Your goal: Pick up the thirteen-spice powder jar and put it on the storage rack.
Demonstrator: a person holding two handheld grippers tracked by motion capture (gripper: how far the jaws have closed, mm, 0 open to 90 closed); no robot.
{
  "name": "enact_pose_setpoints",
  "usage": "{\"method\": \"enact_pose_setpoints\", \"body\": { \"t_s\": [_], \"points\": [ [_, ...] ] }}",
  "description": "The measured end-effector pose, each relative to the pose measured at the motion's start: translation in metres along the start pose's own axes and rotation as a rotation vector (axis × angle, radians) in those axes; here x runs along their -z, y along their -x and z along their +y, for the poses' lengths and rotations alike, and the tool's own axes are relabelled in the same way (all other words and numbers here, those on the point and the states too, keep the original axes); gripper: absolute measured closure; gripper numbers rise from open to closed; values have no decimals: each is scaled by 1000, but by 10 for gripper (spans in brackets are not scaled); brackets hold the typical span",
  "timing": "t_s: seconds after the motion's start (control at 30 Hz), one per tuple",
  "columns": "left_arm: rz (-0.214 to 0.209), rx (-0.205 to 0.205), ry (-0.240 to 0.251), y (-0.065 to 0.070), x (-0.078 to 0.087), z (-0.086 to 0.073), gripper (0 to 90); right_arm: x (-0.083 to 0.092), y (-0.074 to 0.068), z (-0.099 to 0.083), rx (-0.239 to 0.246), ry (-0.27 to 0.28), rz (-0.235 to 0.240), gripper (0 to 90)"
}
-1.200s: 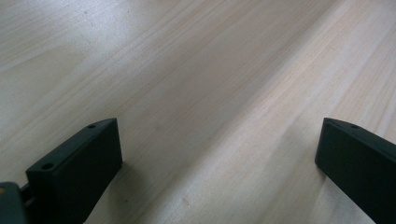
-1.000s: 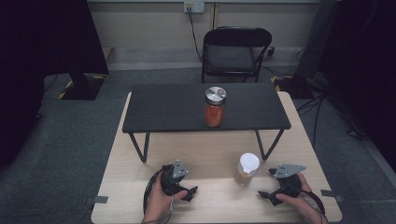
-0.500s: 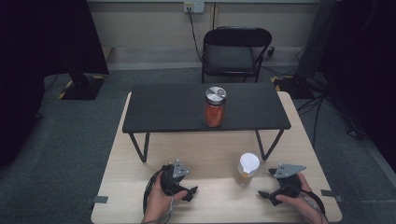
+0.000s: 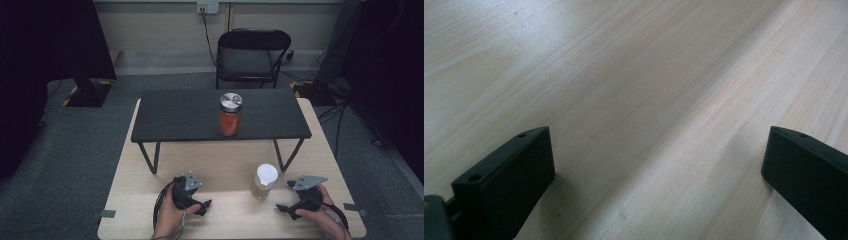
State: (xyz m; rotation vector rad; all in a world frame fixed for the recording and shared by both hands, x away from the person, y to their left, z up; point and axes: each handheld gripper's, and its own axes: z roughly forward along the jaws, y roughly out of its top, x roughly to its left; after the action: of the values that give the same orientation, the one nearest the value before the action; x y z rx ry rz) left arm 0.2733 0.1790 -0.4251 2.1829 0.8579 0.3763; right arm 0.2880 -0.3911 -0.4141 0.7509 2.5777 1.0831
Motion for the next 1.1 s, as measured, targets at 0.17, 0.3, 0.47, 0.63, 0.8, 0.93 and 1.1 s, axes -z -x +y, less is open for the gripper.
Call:
{"method": "enact_pose_setpoints", "body": {
  "t_s": [0.17,0.3,0.47,0.63,0.8,0.93,1.1],
  "points": [
    [0,0,0,0,0,0,0,2,-4,5,3,22,-5,9],
    [0,0,0,0,0,0,0,2,-6,12,2,45,1,9],
    [0,0,0,0,0,0,0,-2,-9,19,2,75,12,9],
    [0,0,0,0,0,0,0,-5,-12,26,-3,108,11,9],
    [0,0,0,0,0,0,0,-9,-14,31,-10,136,25,12],
    [0,0,0,0,0,0,0,-13,-16,35,-15,153,24,37],
    [0,0,0,0,0,0,0,-18,-18,36,-22,182,21,125]
  ]
}}
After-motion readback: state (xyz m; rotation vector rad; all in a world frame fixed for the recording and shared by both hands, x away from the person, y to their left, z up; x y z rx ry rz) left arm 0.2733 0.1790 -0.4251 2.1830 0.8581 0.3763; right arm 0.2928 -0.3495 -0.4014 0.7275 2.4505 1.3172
